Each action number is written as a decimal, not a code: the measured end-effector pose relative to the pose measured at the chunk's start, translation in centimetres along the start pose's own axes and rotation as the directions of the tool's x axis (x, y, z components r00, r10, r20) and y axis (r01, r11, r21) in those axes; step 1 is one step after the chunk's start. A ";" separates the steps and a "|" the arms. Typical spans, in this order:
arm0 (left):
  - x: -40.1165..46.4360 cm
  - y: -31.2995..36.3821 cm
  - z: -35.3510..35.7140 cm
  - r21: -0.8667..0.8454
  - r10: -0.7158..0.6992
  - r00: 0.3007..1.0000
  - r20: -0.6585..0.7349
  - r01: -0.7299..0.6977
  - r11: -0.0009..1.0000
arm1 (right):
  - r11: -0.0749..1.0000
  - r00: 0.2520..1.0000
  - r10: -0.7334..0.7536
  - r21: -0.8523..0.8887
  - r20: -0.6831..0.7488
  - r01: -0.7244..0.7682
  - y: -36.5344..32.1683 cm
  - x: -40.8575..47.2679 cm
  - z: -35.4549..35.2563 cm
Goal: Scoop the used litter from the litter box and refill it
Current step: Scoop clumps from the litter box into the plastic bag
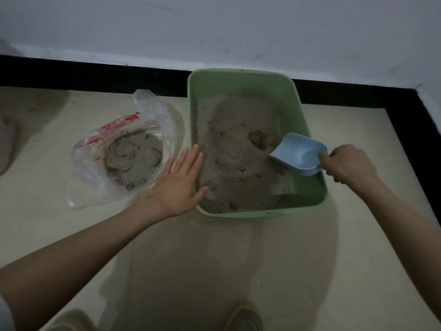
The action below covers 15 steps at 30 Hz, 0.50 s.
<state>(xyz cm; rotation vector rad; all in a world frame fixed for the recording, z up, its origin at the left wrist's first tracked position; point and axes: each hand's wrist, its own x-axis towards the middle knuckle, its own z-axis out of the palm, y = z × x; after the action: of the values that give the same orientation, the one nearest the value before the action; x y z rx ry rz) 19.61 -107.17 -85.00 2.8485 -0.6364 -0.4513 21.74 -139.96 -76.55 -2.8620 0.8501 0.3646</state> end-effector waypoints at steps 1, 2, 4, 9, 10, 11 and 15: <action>0.2 0.1 0.0 0.004 -0.011 1.000 -0.014 0.011 1.000 | 1.000 1.000 -0.006 -0.026 -0.005 0.006 -0.3 0.4 0.2; 0.6 0.1 0.1 0.008 -0.025 0.999 -0.021 0.025 1.000 | 0.998 1.000 -0.017 -0.055 -0.011 0.017 -0.7 0.8 0.3; 1.2 0.2 0.1 0.011 -0.048 0.998 -0.032 0.048 0.999 | 0.993 0.999 -0.048 -0.108 -0.025 0.045 -1.9 1.5 0.3; 1.4 0.2 0.7 0.022 -0.060 0.995 -0.080 0.062 0.998 | 0.980 0.992 -0.122 -0.160 -0.033 0.115 -3.8 3.5 0.5; 1.4 0.3 0.7 0.016 -0.059 0.994 -0.089 0.060 0.998 | 0.983 0.992 -0.124 -0.137 -0.031 0.119 -4.1 3.9 0.7; 1.4 0.3 0.8 0.006 -0.057 0.994 -0.098 0.058 0.998 | 0.985 0.990 -0.133 -0.112 -0.036 0.129 -4.3 4.3 1.0; 1.4 0.5 0.9 0.009 -0.056 0.991 -0.125 0.057 0.998 | 0.970 0.966 -0.243 -0.011 -0.088 0.243 -6.2 5.7 2.1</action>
<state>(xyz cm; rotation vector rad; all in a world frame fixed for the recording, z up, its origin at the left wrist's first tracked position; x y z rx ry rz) 20.30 -108.35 -86.06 2.8851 -0.5387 -0.2761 29.39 -137.39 -79.76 -2.9552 0.5005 0.2096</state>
